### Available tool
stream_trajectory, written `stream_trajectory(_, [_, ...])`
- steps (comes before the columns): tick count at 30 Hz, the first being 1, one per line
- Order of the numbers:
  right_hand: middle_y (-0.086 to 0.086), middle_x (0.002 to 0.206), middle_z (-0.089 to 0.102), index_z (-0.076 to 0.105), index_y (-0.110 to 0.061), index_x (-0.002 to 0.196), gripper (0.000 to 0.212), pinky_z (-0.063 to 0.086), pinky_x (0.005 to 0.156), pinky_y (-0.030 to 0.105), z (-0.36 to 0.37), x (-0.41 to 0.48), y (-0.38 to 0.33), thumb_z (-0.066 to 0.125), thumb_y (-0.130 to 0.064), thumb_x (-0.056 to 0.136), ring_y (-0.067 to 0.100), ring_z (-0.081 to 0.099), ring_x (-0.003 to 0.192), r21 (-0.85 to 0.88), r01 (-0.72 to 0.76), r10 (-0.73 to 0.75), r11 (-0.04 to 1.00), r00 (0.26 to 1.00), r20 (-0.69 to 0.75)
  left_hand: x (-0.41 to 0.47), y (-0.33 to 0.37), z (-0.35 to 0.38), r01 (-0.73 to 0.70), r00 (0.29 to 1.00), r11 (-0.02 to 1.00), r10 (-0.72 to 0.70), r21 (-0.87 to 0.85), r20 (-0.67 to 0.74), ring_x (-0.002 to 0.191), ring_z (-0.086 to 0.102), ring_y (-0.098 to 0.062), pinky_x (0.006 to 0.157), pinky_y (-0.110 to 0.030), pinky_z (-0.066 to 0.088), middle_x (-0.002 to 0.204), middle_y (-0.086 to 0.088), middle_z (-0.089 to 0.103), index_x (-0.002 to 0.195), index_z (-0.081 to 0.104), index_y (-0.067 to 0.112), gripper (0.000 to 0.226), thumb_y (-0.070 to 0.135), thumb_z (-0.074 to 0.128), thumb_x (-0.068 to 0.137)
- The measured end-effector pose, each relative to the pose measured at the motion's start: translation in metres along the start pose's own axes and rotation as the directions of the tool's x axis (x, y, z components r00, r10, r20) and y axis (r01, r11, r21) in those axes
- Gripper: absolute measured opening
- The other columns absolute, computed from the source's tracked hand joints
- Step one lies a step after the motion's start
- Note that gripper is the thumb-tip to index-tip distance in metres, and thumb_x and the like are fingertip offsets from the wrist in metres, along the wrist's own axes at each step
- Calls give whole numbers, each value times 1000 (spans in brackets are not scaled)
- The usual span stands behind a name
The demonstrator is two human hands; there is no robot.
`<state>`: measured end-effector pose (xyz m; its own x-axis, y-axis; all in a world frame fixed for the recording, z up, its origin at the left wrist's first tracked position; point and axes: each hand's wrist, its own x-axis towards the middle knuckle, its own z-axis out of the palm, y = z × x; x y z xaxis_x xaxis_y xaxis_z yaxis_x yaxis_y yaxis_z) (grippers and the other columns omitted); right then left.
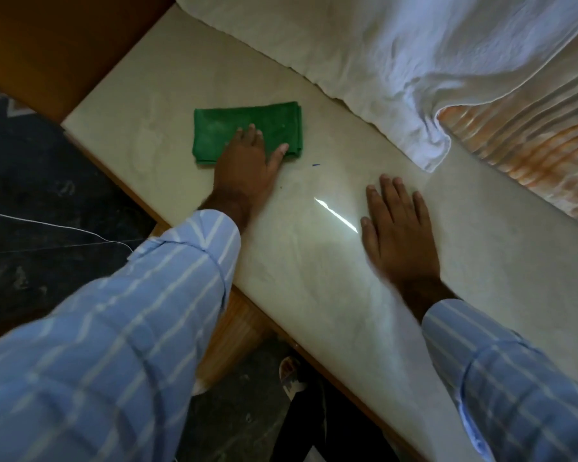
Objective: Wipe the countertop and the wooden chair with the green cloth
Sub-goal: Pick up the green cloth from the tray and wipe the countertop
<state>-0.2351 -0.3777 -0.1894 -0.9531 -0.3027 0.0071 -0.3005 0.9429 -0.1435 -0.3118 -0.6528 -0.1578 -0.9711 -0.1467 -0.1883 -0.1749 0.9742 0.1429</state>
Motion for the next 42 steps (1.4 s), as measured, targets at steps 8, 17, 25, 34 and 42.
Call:
stream_trajectory(8, [14,174,24,33,-12,163,57,17,131,54,-6,-1,-2,36,-36,110,31,20,162,6,-9,9,1000,999,43,-120,25,28,-138,987,990,140,-30,79,147,32,-33,120,-48,25,157,-17,39,146,44,-1,79,61,30,99])
stream_trajectory(17, [14,173,25,33,-12,162,58,18,131,54,-1,0,-1,34,-37,110,32,22,162,-10,-12,13,1000,1000,29,-110,10,23,-265,963,964,265,-5,48,144,37,-34,117,-48,30,153,-19,44,142,50,-2,66,49,44,101])
stream_trajectory(25, [14,174,24,31,-13,164,59,17,131,54,5,1,2,32,-38,110,30,21,162,-10,-11,11,1000,1000,25,-34,27,19,-241,969,965,235,-101,-71,142,41,-30,118,-44,30,149,-14,51,136,58,3,57,45,41,103])
stream_trajectory(34, [12,175,20,22,-6,165,66,12,133,50,3,2,2,35,-39,109,26,17,164,27,-39,38,999,998,53,-48,49,37,-424,905,898,415,-116,-89,144,38,-30,120,-46,25,152,-13,49,141,54,4,55,41,40,103])
stream_trajectory(42, [12,175,19,21,-7,166,66,12,133,50,3,3,2,34,-40,110,26,15,164,29,-39,37,999,996,78,-82,38,50,-377,926,926,377,30,8,151,22,-32,122,-50,18,162,-17,28,153,30,1,81,62,28,100])
